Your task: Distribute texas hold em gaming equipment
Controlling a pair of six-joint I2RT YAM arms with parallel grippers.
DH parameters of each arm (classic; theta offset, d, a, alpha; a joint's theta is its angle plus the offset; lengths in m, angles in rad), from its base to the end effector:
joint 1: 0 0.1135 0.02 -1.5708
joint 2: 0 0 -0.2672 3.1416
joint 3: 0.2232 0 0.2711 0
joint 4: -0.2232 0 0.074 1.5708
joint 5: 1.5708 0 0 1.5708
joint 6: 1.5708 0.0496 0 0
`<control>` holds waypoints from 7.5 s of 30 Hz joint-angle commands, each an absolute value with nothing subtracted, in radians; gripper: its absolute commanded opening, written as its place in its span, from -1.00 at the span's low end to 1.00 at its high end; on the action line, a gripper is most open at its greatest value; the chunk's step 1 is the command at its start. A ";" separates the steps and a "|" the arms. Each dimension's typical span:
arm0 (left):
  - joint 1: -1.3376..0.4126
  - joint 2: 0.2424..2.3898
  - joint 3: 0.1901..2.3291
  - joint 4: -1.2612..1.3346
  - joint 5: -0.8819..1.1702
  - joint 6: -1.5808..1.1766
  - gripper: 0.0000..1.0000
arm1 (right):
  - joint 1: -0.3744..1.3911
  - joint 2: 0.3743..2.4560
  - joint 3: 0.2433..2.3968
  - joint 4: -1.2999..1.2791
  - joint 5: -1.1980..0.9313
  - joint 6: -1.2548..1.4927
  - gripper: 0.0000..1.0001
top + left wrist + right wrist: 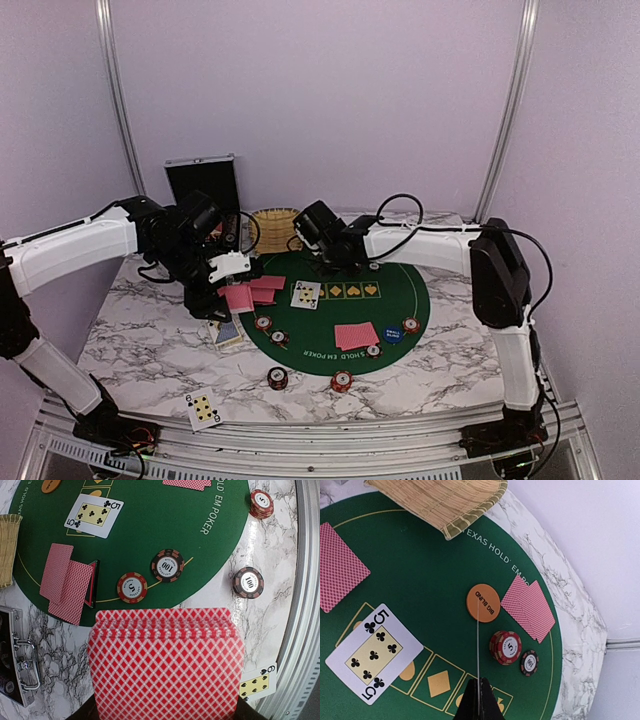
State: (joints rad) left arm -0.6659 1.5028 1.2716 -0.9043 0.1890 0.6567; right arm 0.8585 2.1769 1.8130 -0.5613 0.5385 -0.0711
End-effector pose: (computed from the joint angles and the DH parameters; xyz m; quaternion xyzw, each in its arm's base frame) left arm 0.2496 -0.2079 0.2666 0.6131 0.7546 -0.0931 0.2145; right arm 0.3531 0.3700 0.2020 -0.3343 0.8550 -0.1157 0.3792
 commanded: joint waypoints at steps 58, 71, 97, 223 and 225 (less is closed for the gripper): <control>-0.666 1.470 1.288 -0.916 0.207 0.661 -0.94 | 0.790 1.896 1.567 -0.328 -0.424 0.393 0.82; -0.666 1.486 1.299 -0.908 0.198 0.655 -0.94 | 0.823 1.941 1.314 0.279 -0.791 0.945 0.93; -0.666 1.489 1.312 -0.902 0.210 0.652 -0.95 | 0.938 2.192 1.500 0.558 -0.862 1.207 0.80; -0.663 1.459 1.264 -0.902 0.185 0.657 -0.98 | 0.917 2.040 1.628 -0.447 0.725 -0.279 -1.00; -0.662 1.455 1.262 -0.902 0.185 0.657 -0.98 | 0.929 2.062 1.614 -0.413 0.746 -0.324 -1.00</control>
